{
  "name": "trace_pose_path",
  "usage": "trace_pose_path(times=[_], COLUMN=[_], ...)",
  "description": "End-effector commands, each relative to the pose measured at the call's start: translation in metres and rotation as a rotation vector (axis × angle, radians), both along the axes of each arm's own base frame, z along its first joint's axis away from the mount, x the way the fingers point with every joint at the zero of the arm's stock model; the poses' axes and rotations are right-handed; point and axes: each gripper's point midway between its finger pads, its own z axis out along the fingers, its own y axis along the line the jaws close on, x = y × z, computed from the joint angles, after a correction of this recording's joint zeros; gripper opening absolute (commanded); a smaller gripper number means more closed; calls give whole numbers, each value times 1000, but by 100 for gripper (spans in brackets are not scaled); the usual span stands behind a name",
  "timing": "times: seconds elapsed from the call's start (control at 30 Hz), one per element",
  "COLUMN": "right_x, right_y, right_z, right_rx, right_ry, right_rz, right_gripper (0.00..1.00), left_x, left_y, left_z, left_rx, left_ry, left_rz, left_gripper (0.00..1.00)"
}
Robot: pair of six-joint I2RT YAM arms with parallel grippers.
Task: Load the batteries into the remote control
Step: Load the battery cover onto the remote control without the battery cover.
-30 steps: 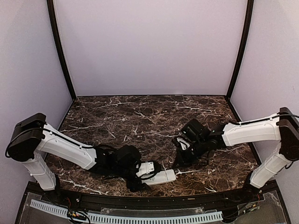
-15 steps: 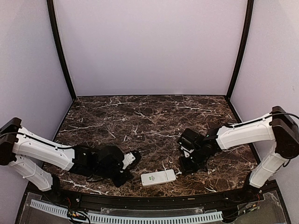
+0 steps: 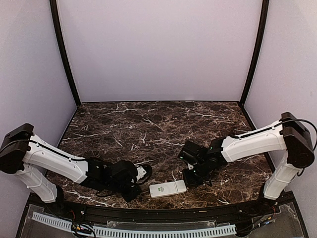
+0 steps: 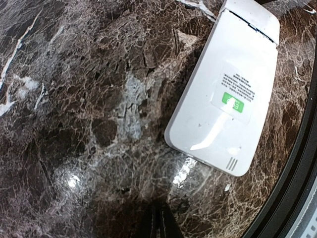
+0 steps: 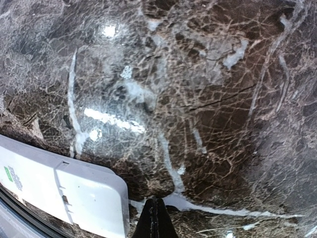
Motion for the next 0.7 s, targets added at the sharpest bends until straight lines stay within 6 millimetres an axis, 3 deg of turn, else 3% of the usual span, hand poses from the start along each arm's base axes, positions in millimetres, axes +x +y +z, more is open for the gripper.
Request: trace_pose_path(times=[0.0,0.37,0.53,0.67], right_x=[-11,-15,-24,-43], right_y=[-18,-37,-27,4], right_z=[-13,-13,-20,-26], right_rx=[-98,-162,-163,-120], right_ry=[16,4,31,79], right_rz=[-24,-54,-24,37], right_gripper=[0,0,0,0], left_x=[-12,-20,-21,-25], left_y=[15,7,6,2], left_z=[-23,-31,-31,-32], left_rx=[98,124,121,118], left_ry=[51,71,73,80], left_rz=[-15,-58,-64,-90], left_gripper=[4,1,1,0])
